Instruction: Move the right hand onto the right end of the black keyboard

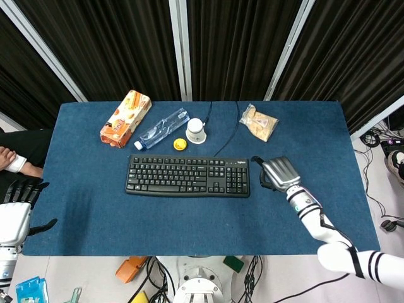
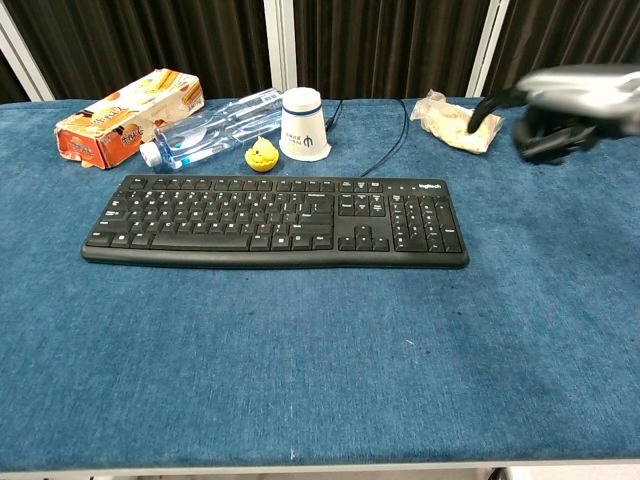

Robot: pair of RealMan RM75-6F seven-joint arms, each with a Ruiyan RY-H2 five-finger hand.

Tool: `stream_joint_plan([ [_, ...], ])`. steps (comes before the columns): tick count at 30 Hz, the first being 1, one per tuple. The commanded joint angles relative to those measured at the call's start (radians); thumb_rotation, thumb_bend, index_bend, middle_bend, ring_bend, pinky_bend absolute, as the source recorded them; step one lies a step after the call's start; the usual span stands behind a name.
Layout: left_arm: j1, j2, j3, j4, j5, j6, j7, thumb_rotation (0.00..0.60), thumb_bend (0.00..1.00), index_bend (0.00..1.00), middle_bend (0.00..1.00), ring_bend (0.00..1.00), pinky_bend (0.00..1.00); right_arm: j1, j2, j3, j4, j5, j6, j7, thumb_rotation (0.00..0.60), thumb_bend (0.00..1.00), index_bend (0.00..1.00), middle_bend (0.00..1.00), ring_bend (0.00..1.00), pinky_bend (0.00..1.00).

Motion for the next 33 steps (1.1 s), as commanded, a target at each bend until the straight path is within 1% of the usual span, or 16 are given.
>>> stream_joint_plan([
  [1,0.000,0.000,0.000,0.001,-0.003,-0.003,0.001,0.600,0.12,0.17,0.14,0.07,0.00,0.073,-0.063,-0.012,0.059,0.098,-0.041,-0.077,0.389,1.00,0.31,0.89,1.00,1.00],
  [6,0.000,0.000,-0.001,0.003,-0.008,-0.007,0.002,0.600,0.12,0.17,0.14,0.07,0.00,0.115,-0.099,-0.038,0.099,0.173,-0.044,-0.111,0.389,1.00,0.31,0.89,1.00,1.00],
  [10,0.000,-0.002,-0.001,0.007,-0.012,-0.011,0.000,0.600,0.12,0.17,0.14,0.07,0.00,0.139,-0.118,-0.061,0.124,0.200,-0.051,-0.122,0.390,1.00,0.31,0.89,1.00,1.00],
  [27,0.001,-0.014,0.000,0.029,-0.017,-0.018,-0.015,0.600,0.12,0.17,0.14,0.07,0.00,0.202,-0.166,-0.120,0.166,0.261,-0.050,-0.130,0.390,1.00,0.30,0.89,1.00,1.00],
  [33,0.002,-0.015,-0.001,0.037,-0.018,-0.018,-0.020,0.600,0.12,0.17,0.14,0.07,0.00,0.211,-0.153,-0.129,0.145,0.273,-0.028,-0.126,0.389,1.00,0.29,0.89,1.00,1.00],
])
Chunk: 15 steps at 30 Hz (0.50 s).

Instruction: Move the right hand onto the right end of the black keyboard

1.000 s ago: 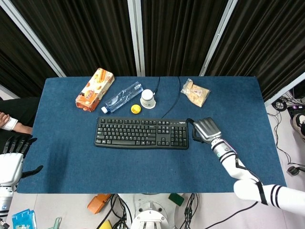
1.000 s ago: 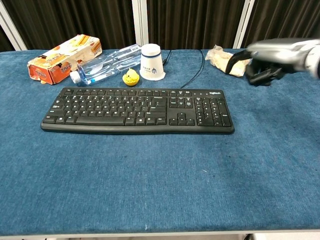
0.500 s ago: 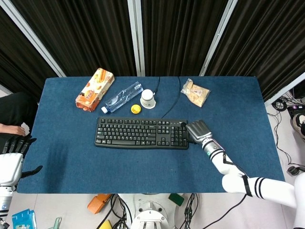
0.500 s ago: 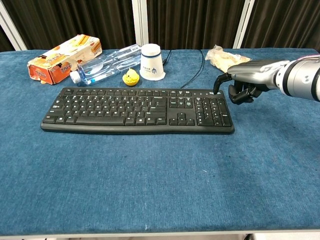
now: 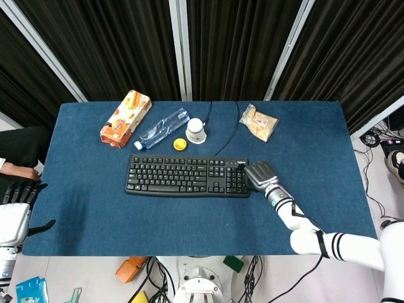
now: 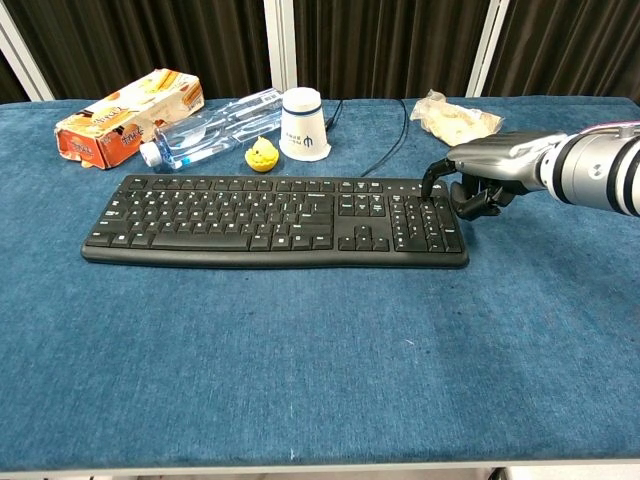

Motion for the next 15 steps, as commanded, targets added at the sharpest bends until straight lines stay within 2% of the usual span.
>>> stream_joint_plan([
  [1,0.000,0.001,0.000,0.001,0.001,0.002,-0.002,0.600,0.12,0.17,0.14,0.07,0.00,-0.005,0.019,0.006,-0.027,-0.015,0.024,0.018,0.390,1.00,0.29,0.89,1.00,1.00],
  [6,0.001,0.004,-0.003,0.001,0.003,0.006,-0.005,0.600,0.12,0.17,0.14,0.07,0.00,-0.061,0.115,0.021,-0.132,-0.120,0.130,0.087,0.391,0.99,0.24,0.89,0.99,0.99],
  [7,0.000,0.004,-0.003,0.001,0.004,0.008,-0.005,0.600,0.12,0.17,0.14,0.07,0.00,-0.087,0.145,0.019,-0.162,-0.156,0.170,0.106,0.390,0.95,0.22,0.89,0.97,0.97],
  [8,0.000,0.005,-0.004,0.001,0.005,0.009,-0.005,0.600,0.12,0.17,0.14,0.07,0.00,-0.109,0.169,0.016,-0.184,-0.186,0.205,0.122,0.388,0.86,0.18,0.86,0.92,0.93],
  [9,0.000,0.005,-0.004,0.001,0.006,0.010,-0.006,0.600,0.12,0.17,0.14,0.07,0.00,-0.133,0.191,0.011,-0.204,-0.219,0.244,0.135,0.385,0.74,0.13,0.79,0.84,0.86],
  [11,0.000,0.006,-0.004,-0.001,0.008,0.011,-0.006,0.600,0.11,0.17,0.14,0.07,0.00,-0.198,0.240,-0.011,-0.237,-0.297,0.356,0.145,0.381,0.52,0.04,0.56,0.58,0.66],
  [14,-0.001,0.006,-0.004,-0.003,0.010,0.012,-0.005,0.600,0.11,0.17,0.14,0.07,0.00,-0.304,0.287,-0.049,-0.268,-0.396,0.531,0.155,0.381,0.28,0.00,0.23,0.19,0.34],
  [15,-0.002,0.006,-0.005,-0.004,0.010,0.012,-0.005,0.600,0.12,0.17,0.14,0.07,0.00,-0.337,0.301,-0.062,-0.278,-0.422,0.573,0.172,0.379,0.23,0.00,0.16,0.11,0.25],
])
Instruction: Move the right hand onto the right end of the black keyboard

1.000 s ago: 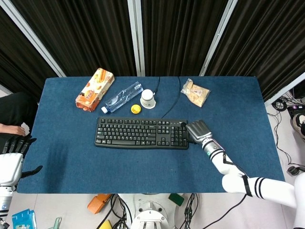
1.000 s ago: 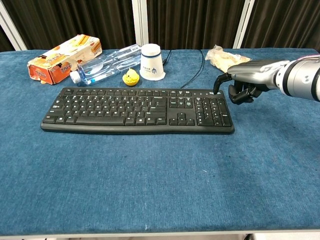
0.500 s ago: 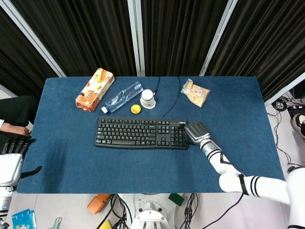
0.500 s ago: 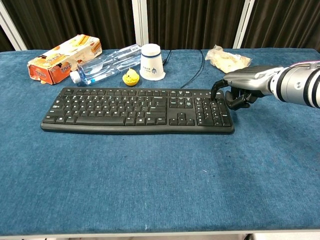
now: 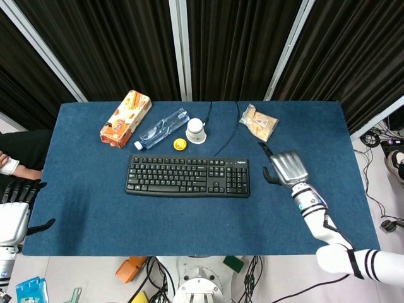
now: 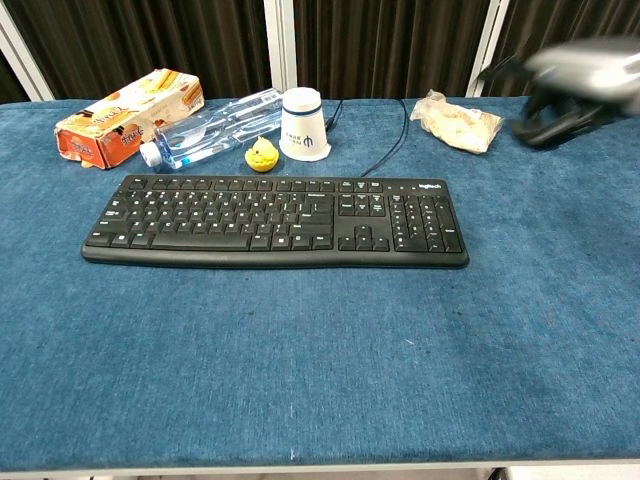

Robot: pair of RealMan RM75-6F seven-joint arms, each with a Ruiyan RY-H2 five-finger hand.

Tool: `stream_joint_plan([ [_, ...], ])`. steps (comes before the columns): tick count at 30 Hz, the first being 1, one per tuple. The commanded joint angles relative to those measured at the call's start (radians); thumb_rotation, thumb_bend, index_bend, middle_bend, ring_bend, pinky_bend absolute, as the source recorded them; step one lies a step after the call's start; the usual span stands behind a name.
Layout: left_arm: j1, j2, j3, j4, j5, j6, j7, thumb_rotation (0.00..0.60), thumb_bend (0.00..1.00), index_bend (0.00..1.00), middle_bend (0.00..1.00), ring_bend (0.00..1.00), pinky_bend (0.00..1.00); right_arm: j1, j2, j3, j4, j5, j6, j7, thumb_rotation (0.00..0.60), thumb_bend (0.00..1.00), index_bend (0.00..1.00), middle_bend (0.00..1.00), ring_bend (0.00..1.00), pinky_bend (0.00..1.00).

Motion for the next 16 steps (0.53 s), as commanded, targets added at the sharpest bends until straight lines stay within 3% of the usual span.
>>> stream_joint_plan([
  [1,-0.001,0.000,-0.001,-0.002,0.001,0.001,0.000,0.600,0.12,0.17,0.14,0.07,0.00,-0.198,0.113,-0.070,-0.082,-0.184,0.266,0.085,0.378,0.19,0.00,0.09,0.05,0.17],
  [2,-0.002,0.000,-0.002,-0.003,0.001,0.001,0.001,0.600,0.12,0.17,0.14,0.07,0.00,-0.229,0.127,-0.084,-0.083,-0.211,0.300,0.112,0.378,0.17,0.00,0.04,0.01,0.09],
  [5,-0.005,0.000,-0.003,-0.008,0.006,0.002,0.004,0.600,0.12,0.17,0.14,0.07,0.00,-0.327,0.157,-0.122,-0.062,-0.274,0.400,0.186,0.381,0.16,0.00,0.00,0.00,0.00],
  [10,-0.005,0.005,-0.004,-0.021,0.016,0.014,0.014,0.600,0.12,0.17,0.14,0.07,0.00,-0.450,0.159,-0.163,-0.008,-0.354,0.512,0.289,0.379,0.16,0.00,0.00,0.00,0.00],
  [16,-0.001,0.009,-0.002,-0.031,0.016,0.018,0.022,0.600,0.11,0.17,0.14,0.07,0.00,-0.495,0.150,-0.175,0.027,-0.404,0.500,0.327,0.381,0.16,0.00,0.00,0.00,0.00],
])
